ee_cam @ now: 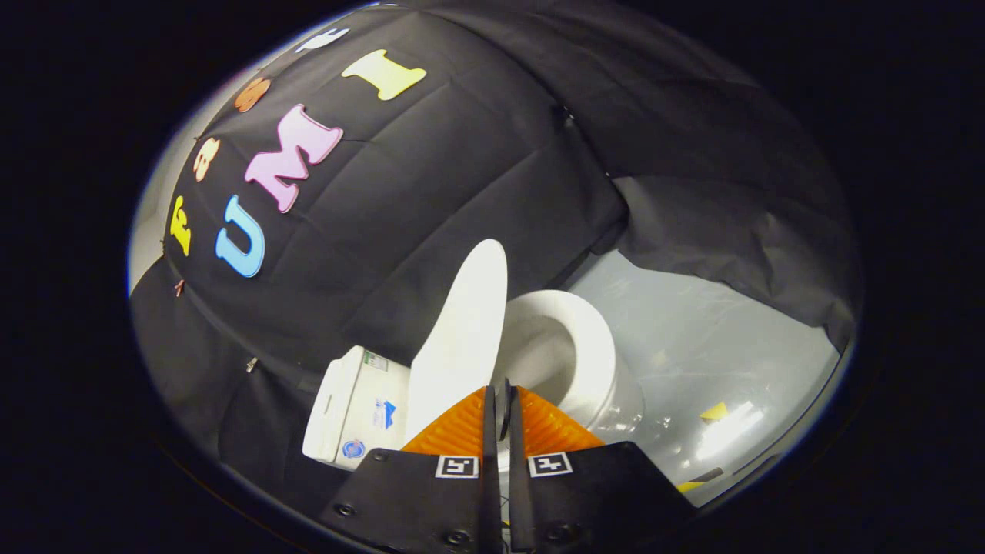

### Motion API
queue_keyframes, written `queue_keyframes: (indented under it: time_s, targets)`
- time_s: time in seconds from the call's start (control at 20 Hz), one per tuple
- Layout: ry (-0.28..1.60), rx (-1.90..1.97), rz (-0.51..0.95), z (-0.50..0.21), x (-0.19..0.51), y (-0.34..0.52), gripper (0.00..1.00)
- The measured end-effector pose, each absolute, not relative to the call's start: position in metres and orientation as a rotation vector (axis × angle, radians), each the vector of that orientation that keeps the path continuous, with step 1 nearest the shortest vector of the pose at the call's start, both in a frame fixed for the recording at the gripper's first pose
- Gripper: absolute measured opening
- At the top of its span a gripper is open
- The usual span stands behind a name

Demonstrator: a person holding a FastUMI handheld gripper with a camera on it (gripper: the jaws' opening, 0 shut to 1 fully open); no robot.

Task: Open the toilet lid.

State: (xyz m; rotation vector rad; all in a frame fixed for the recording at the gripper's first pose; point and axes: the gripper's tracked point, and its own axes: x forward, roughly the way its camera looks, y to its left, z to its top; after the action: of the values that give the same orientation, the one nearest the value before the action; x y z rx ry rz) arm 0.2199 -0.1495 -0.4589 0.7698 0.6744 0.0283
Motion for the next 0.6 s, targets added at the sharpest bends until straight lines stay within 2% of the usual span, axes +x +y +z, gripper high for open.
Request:
queue_keyframes:
  time_s: [0.25,0.6]
  targets:
    - [0.624,0.622,0.049,-0.380,0.229,-0.092,0.09]
    - [0.568,0.402,-0.006,-0.334,0.236,-0.041,0.09]
